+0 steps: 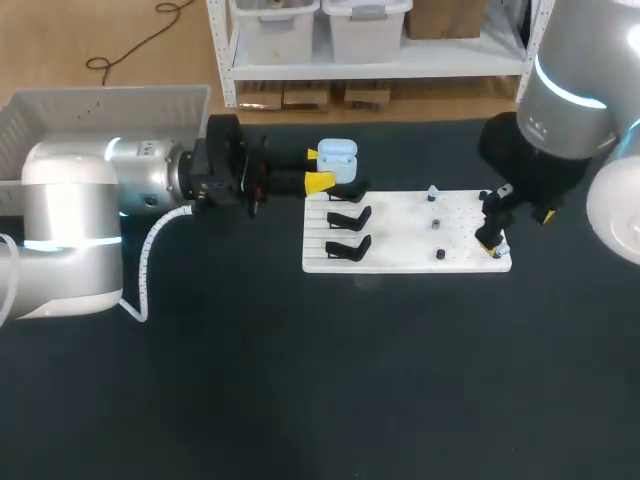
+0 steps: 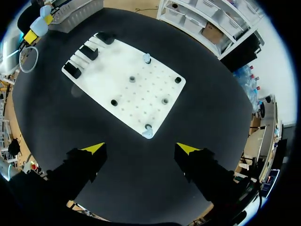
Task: Pick up each earbud case from the left stands, insert the matching earbuds, close the lid, and place the case in the box.
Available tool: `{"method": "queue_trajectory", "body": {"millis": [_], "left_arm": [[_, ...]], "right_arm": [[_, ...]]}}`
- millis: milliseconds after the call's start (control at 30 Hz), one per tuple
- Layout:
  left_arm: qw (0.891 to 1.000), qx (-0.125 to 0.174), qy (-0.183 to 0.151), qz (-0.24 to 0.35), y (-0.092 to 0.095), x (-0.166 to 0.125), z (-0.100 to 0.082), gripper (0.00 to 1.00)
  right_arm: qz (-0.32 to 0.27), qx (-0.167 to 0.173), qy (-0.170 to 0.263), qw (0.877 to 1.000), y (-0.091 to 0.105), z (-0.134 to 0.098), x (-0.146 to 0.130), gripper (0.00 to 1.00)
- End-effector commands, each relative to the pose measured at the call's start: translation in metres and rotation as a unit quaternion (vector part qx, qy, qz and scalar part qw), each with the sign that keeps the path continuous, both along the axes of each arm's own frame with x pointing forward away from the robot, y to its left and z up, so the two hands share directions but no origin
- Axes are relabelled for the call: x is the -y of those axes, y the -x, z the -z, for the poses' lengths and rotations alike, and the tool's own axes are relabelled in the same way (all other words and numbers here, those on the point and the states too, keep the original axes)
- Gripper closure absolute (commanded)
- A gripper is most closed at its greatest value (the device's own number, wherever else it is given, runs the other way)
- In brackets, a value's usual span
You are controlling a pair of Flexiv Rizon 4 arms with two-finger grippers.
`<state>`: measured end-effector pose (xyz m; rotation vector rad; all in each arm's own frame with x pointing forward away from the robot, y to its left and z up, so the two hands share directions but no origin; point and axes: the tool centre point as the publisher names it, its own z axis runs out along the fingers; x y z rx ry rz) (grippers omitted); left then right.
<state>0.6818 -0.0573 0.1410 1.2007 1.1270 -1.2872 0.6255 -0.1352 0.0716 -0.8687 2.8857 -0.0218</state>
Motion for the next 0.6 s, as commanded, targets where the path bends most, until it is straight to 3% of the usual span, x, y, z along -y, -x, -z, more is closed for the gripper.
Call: {"method": "queue_trajectory", "body": {"millis": [33, 100, 433, 600], "left_arm": [[1.0, 0.001, 0.001, -0.001, 0.0, 0.0, 0.001, 1.0], [1.0, 0.001, 0.001, -0.001, 0.0, 0.0, 0.001, 1.0], [1.0, 0.001, 0.001, -0.001, 0.0, 0.0, 0.001, 1.0], [1.0, 0.001, 0.001, -0.001, 0.0, 0.0, 0.001, 1.0]], "right_arm": [[-0.012, 0.0, -0.001, 1.0, -0.003, 0.004, 0.004, 0.21], [-0.022, 0.001, 0.005, 1.0, -0.004, 0.007, 0.005, 0.28], [-0.054, 0.006, 0.039, 0.998, -0.012, 0.029, 0.008, 0.32], [-0.062, 0.017, 0.045, 0.997, -0.014, 0.034, 0.006, 0.39]]}}
